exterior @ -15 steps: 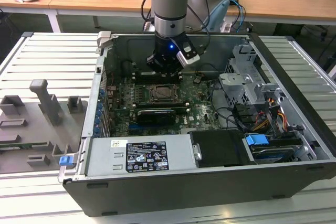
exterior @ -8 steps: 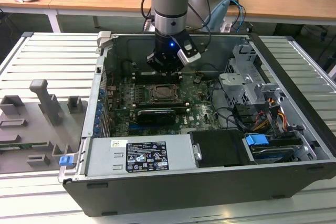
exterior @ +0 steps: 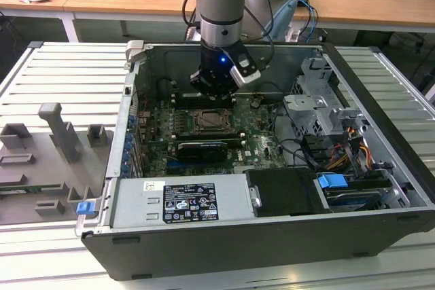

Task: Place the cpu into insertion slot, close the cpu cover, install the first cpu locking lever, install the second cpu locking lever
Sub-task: 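Install the second cpu locking lever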

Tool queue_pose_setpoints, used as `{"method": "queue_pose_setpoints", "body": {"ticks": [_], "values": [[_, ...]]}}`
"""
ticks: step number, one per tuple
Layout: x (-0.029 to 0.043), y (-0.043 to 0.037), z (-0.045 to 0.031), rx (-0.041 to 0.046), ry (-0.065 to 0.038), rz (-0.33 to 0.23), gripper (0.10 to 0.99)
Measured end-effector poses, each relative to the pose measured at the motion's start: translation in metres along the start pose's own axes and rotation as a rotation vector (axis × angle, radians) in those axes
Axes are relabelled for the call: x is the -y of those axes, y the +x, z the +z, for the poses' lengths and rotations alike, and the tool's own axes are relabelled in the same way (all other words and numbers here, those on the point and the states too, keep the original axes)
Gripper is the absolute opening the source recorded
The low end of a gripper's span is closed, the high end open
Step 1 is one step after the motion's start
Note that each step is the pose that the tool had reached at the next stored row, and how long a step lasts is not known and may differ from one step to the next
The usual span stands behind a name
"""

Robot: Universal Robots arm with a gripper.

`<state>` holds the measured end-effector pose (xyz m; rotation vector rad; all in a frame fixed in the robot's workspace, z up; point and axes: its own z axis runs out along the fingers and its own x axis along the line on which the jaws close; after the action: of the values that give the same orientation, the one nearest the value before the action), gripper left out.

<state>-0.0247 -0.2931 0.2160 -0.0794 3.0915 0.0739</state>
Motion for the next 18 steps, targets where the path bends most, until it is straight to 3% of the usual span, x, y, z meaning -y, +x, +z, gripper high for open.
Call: {"method": "queue_pose_setpoints", "body": {"ticks": [3, 5, 8, 10, 18], "values": [[0.0019, 0.0000, -0.0024, 0.0000, 0.000, 0.000, 0.106], [0.0019, -0.0002, -0.0079, 0.0001, 0.000, 0.000, 0.106], [0.0013, -0.0010, -0.0224, 0.0001, 0.000, 0.000, 0.106], [0.0008, -0.0016, -0.0362, 0.0000, 0.000, 0.000, 0.106], [0.0334, 0.0030, -0.0366, 0.0001, 0.000, 0.000, 0.106]]}}
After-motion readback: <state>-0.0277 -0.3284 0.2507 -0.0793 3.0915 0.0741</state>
